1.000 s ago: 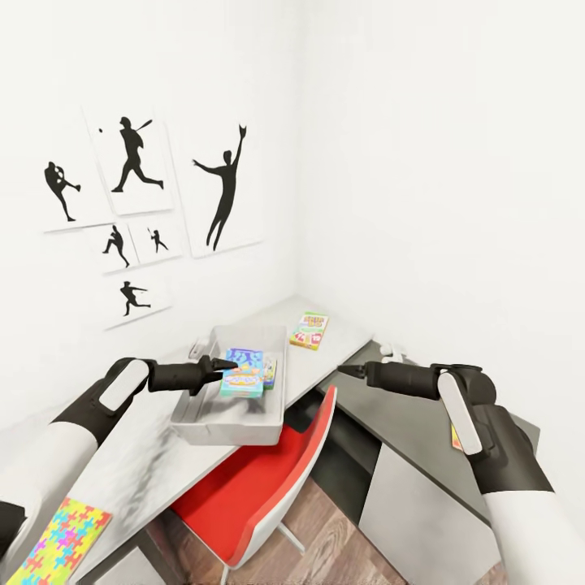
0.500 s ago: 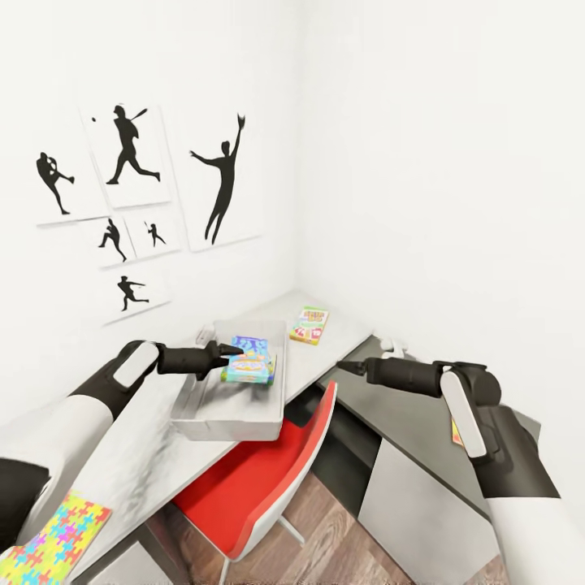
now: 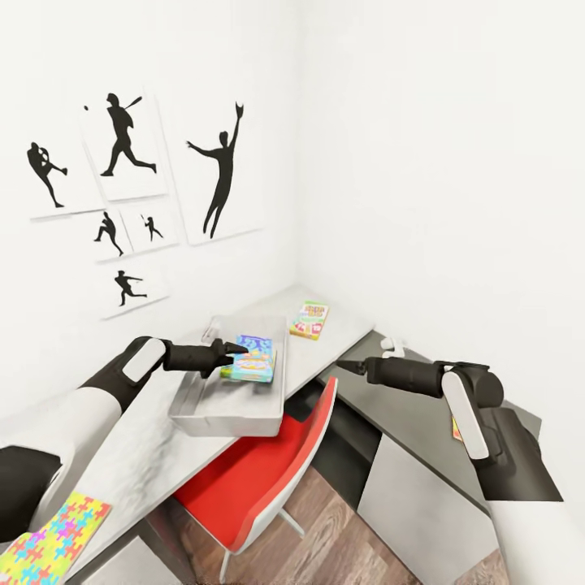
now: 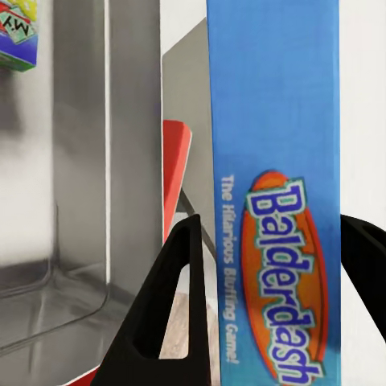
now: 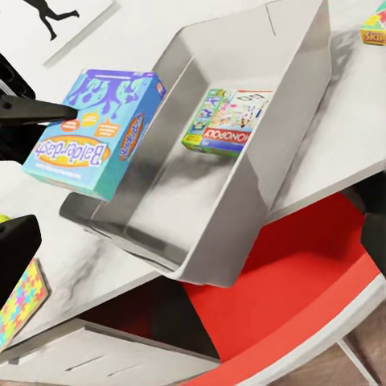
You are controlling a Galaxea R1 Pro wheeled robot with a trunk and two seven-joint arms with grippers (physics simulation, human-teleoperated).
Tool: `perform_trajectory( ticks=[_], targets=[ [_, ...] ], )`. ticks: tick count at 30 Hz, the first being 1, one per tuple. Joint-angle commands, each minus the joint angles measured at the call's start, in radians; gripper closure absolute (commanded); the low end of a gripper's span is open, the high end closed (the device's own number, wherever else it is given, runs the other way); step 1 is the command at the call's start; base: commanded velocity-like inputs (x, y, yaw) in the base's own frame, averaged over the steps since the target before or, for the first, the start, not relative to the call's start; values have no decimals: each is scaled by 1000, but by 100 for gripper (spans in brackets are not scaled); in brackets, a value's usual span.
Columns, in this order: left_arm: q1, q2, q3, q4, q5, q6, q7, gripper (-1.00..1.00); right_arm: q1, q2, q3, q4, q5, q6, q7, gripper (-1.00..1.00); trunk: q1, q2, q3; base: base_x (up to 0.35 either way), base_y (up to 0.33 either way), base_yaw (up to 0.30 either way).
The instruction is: Put all the toys in the child's room - the three board games (two on the bed and one on the table), the two jigsaw puzzles on the table, and the tennis ball on the table - inside the toy box on the table in the child's room.
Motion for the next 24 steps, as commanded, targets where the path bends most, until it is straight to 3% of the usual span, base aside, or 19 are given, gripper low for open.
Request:
perform_trajectory(
  ticks=[1, 24],
  targets=[
    [-2, 0, -5, 1, -7, -2, -10, 100, -1, 0, -1, -1, 5, 4, 7, -100, 0, -2, -4, 0, 0, 0],
    [-2, -7, -13, 29, -50, -4, -10, 100, -1, -1, -3, -5, 6, 4, 8, -100, 0, -2, -41, 0, 0, 0]
  ],
)
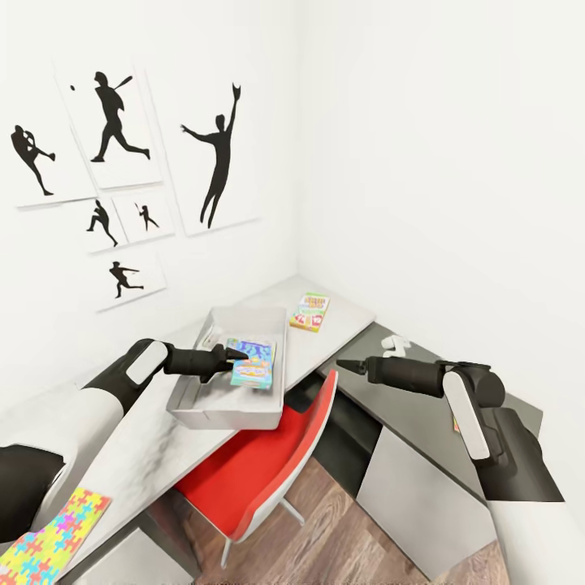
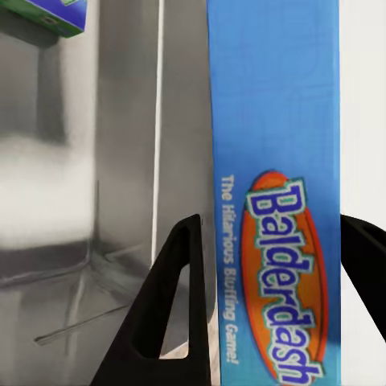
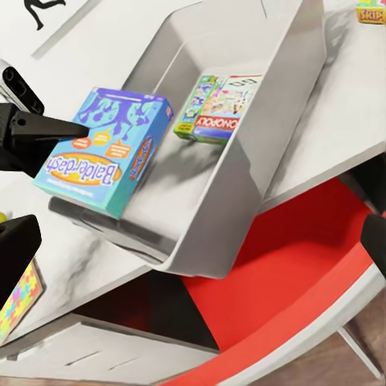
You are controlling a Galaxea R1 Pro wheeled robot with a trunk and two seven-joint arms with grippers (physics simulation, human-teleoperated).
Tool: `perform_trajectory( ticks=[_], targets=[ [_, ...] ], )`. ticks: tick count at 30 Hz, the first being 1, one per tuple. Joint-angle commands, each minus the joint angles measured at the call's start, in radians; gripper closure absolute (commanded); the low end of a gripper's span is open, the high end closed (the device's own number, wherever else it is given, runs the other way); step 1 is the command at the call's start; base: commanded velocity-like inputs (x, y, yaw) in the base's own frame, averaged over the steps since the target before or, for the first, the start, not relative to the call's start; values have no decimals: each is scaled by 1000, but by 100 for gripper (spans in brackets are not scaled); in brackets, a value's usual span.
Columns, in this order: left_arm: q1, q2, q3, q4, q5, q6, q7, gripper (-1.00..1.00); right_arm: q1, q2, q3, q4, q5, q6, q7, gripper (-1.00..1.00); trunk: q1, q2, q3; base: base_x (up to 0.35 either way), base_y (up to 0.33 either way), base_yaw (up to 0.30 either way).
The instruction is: Put all the toys in the child's room - the three board games (two on the bed and one on the table), the two jigsaw puzzles on the table, and the tennis ball on the table - inside the toy box on the table in the child's room.
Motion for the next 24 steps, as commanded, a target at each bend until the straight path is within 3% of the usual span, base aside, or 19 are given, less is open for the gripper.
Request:
perform_trajectory(
  ticks=[1, 24],
  targets=[
    [-1, 1, -5, 1, -6, -1, -10, 100, -1, 0, -1, -1, 6, 4, 8, -100, 0, -2, -4, 0, 0, 0],
    [-5, 7, -2, 7, -10, -1, -9, 100, -1, 0, -1, -10, 6, 4, 8, -100, 0, -2, -40, 0, 0, 0]
  ],
)
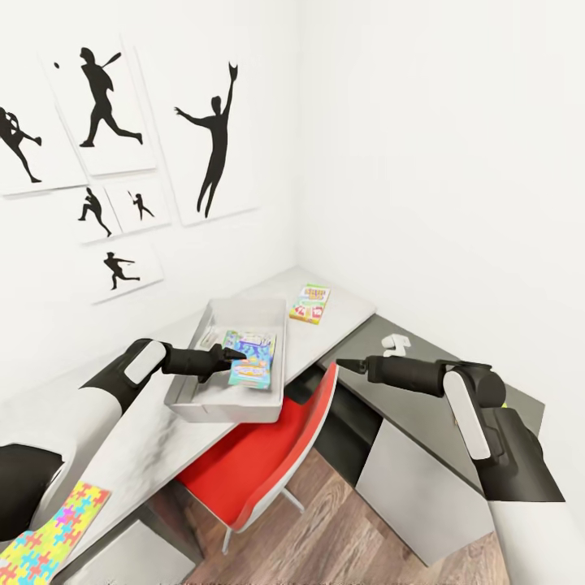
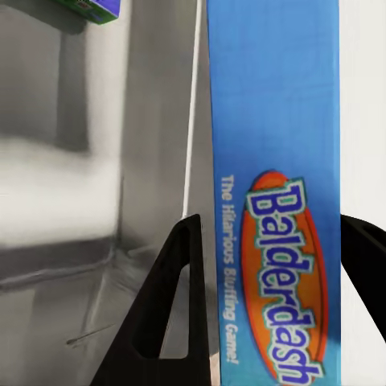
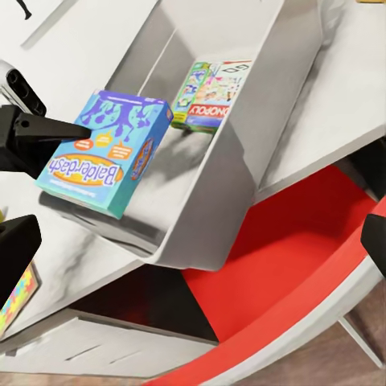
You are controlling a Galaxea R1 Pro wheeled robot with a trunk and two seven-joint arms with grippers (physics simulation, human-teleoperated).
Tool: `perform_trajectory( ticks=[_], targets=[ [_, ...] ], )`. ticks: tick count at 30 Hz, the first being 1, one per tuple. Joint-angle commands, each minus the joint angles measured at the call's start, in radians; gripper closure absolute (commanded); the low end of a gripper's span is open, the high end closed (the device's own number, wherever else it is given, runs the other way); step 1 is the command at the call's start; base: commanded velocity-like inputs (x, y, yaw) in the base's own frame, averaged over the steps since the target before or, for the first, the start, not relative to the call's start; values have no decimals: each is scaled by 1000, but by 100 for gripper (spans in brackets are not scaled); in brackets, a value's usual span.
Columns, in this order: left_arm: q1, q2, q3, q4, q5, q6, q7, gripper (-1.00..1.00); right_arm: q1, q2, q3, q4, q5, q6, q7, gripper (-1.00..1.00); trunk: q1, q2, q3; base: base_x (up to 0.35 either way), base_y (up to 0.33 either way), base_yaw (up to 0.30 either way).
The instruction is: Put all the toys in the child's room - the three board games (two on the bed and one on the table), the two jigsaw puzzles on the table, and the tennis ball on the table - inside the toy box on the table in the child's room.
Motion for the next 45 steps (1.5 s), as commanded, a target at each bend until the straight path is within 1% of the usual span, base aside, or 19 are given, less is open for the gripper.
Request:
perform_trajectory(
  ticks=[1, 6, 10, 11, 15, 19, 28, 30, 33, 34, 35, 38, 39, 43, 45],
  targets=[
    [-3, 2, -5, 1, -7, -1, -10, 100, 0, 0, -1, -3, 6, 4, 8, -100, 0, -2, -3, 0, 0, 0],
    [-20, 4, -4, 11, -11, -1, -10, 100, 4, 0, -1, -9, 6, 4, 8, -100, 0, -2, -11, 0, 0, 0],
    [-58, 5, -5, 54, -14, -2, -10, 100, 8, 0, -1, -14, 6, 4, 8, -100, 0, -2, -18, 0, 0, 0],
    [-58, 5, -5, 54, -14, -2, -10, 100, 8, 0, -1, -14, 6, 4, 8, -100, 0, -2, -20, 0, 0, 0],
    [-86, 5, -6, 81, -15, -2, -11, 100, 12, 0, -2, -20, 6, 4, 8, -100, 0, -2, -26, 0, 0, 0],
    [-98, 5, -7, 92, -17, -2, -11, 100, 16, 0, -2, -30, 6, 4, 8, -100, 0, -2, -32, 0, 0, 0],
    [-105, 5, -6, 99, -60, -3, -11, 100, 27, -2, -3, -55, 6, 4, 8, -100, 0, -2, -47, 0, 0, 0],
    [-106, 5, -5, 100, -66, -3, -11, 100, 29, -8, -4, -73, 6, 4, 8, -100, 0, -2, -50, 0, 0, 0],
    [-106, 5, -4, 100, -71, -3, -12, 100, 35, -31, -7, -105, 2, 4, 8, -100, 0, -2, -55, 0, 0, 0],
    [-106, 5, -4, 100, -71, -3, -12, 100, 35, -31, -7, -105, 2, 4, 8, -100, 0, -2, -56, 0, 0, 0],
    [-106, 5, -4, 100, -72, -3, -12, 100, 36, -41, -11, -113, -3, 4, 9, -100, 0, -2, -58, 0, 0, 0],
    [-106, 3, -4, 100, -73, -3, -16, 100, 39, -65, -39, -127, -35, 4, 12, -100, 0, -2, -63, 0, 0, 0],
    [-106, 3, -4, 100, -73, -3, -16, 100, 39, -65, -39, -127, -35, 4, 12, -100, 0, -2, -64, 0, 0, 0],
    [-106, 0, -5, 100, -75, -3, -25, 100, 41, -82, -69, -136, -81, 4, 13, -100, 0, -2, -71, 0, 0, 0],
    [-105, 1, -5, 100, -75, -3, -27, 100, 41, -84, -74, -137, -88, 4, 13, -100, 0, -2, -74, 0, 0, 0]
  ],
)
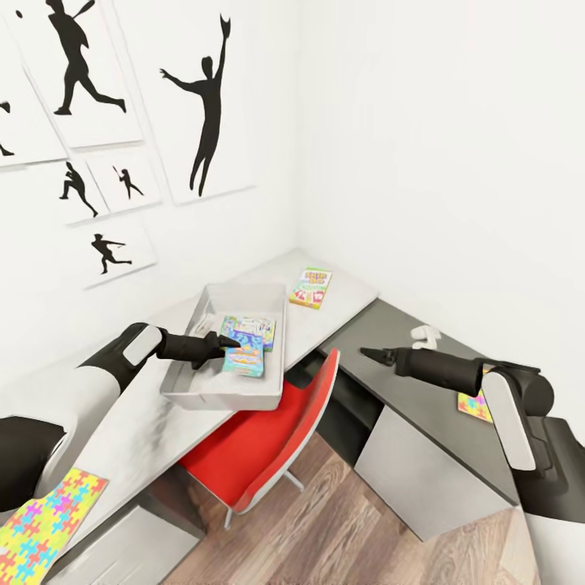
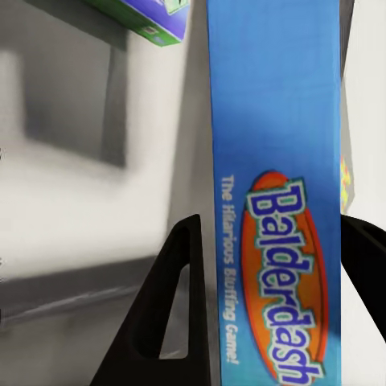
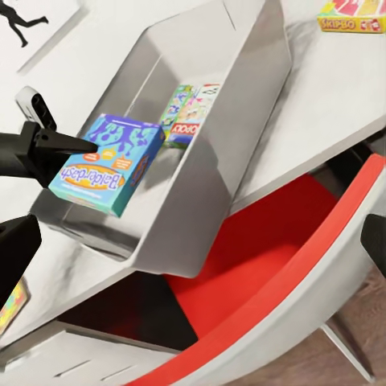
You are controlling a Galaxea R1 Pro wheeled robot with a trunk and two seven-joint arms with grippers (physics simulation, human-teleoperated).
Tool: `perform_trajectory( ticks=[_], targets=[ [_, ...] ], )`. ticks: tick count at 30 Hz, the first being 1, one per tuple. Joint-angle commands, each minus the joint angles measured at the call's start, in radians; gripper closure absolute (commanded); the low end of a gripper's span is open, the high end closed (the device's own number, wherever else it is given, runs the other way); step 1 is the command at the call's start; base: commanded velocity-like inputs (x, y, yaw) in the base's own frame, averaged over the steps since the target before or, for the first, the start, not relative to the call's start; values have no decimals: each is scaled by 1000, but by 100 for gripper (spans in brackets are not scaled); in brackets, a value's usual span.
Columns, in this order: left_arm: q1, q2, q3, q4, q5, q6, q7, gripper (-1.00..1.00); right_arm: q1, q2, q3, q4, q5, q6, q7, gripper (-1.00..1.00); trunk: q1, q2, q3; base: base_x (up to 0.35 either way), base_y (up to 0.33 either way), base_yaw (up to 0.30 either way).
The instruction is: Put all the toys in the child's room - the three board games (two on the bed and one on the table), the two jigsaw puzzles on the table, and the tennis ball on the table - inside the toy box on the table in the child's room.
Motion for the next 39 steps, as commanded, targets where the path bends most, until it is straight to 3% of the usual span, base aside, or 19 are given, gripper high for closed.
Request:
perform_trajectory(
  ticks=[1, 11, 39],
  targets=[
    [-1, 1, -4, 0, -6, 0, -12, 100, -1, -2, -5, -1, 0, 5, 8, -100, 0, -2, -3, 0, 0, 0],
    [-2, 3, -4, -1, -7, 0, -34, 100, 0, -5, -7, -5, -19, 5, 9, -100, 0, -2, -19, 0, 0, 0],
    [-33, 5, -3, -4, -7, 1, -42, 100, 0, -6, -5, -5, -23, 5, 9, -100, 0, -2, -64, 0, 0, 0]
  ],
)
